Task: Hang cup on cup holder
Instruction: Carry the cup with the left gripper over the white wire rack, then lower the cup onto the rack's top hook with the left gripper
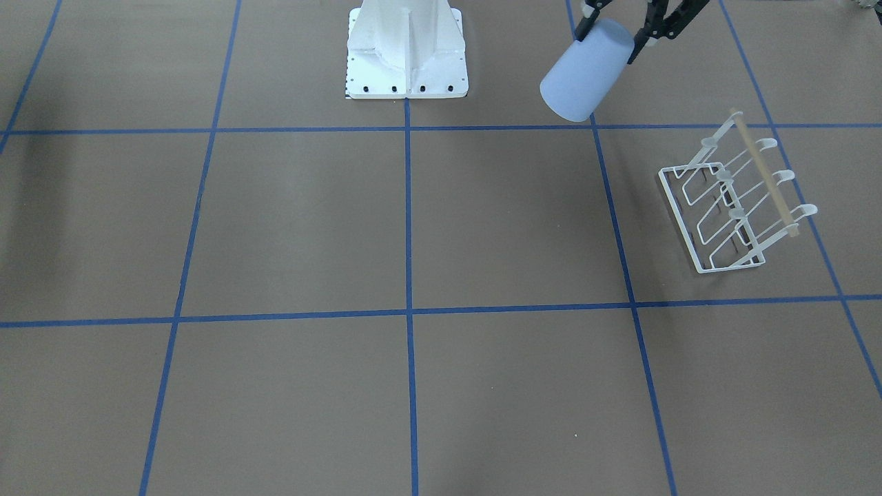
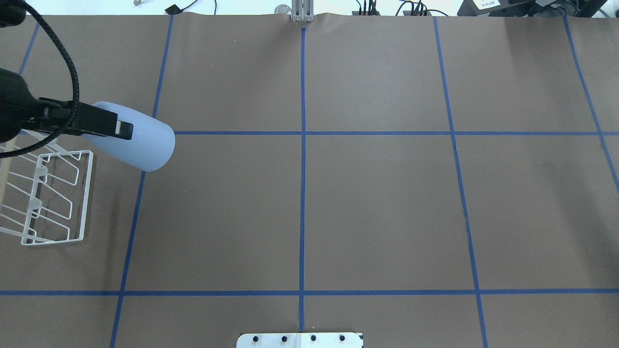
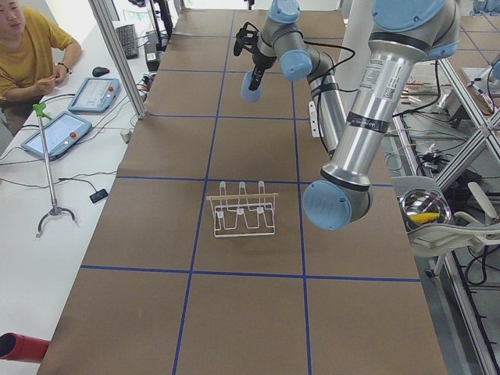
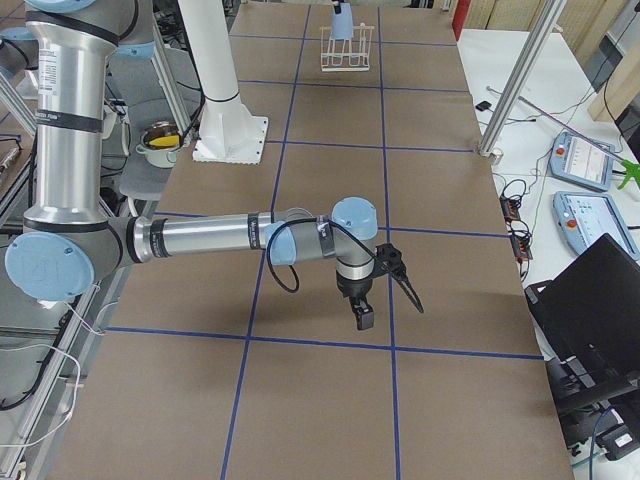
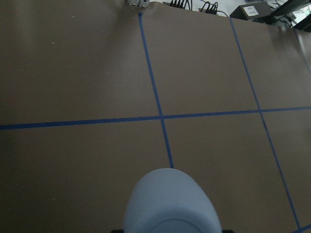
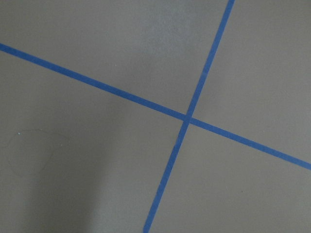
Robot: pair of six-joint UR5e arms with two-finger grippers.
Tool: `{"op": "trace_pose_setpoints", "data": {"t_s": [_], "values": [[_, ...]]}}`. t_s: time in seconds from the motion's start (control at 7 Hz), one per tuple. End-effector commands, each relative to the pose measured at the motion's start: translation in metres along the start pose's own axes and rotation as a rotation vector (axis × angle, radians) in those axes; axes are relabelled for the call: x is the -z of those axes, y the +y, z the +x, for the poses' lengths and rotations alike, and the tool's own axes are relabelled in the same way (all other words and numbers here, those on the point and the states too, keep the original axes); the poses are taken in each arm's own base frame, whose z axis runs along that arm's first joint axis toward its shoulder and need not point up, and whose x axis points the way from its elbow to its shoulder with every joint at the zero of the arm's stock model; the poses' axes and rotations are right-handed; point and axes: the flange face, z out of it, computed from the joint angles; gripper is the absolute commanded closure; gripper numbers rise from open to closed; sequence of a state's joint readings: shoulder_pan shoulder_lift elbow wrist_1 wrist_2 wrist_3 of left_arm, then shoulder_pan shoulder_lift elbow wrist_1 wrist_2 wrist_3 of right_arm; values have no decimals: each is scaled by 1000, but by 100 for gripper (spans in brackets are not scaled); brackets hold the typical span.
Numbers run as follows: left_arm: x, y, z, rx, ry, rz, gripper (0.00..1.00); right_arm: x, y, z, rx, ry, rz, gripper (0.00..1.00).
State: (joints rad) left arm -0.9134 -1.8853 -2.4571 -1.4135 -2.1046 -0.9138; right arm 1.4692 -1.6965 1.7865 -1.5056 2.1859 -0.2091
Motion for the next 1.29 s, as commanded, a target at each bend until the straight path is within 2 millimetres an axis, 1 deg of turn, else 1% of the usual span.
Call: {"op": "trace_pose_setpoints", "data": {"t_s": [0.0, 0.14, 0.29, 0.43, 0.57, 0.71, 1.0, 1.14], "values": [[-1, 6, -47, -107, -141, -72, 100, -2, 9, 5, 18, -3, -13, 0], [2, 5, -71, -150, -181, -77, 100, -2, 8, 4, 11, -10, -10, 0], [4, -1, -94, -180, -219, -83, 100, -2, 7, 4, 9, -13, -7, 0], [-1, -17, -120, -190, -254, -96, 100, -2, 8, 4, 8, -13, -6, 0], [-13, -28, -140, -211, -280, -119, 100, -2, 8, 3, 10, -13, -5, 0], [-19, -38, -158, -225, -301, -133, 100, -3, 8, 3, 8, -13, -7, 0], [-33, -51, -179, -244, -314, -148, 100, -3, 9, 4, 4, -13, -8, 0], [-43, -65, -196, -229, -324, -138, 100, -3, 9, 4, 4, -13, -8, 0]]}}
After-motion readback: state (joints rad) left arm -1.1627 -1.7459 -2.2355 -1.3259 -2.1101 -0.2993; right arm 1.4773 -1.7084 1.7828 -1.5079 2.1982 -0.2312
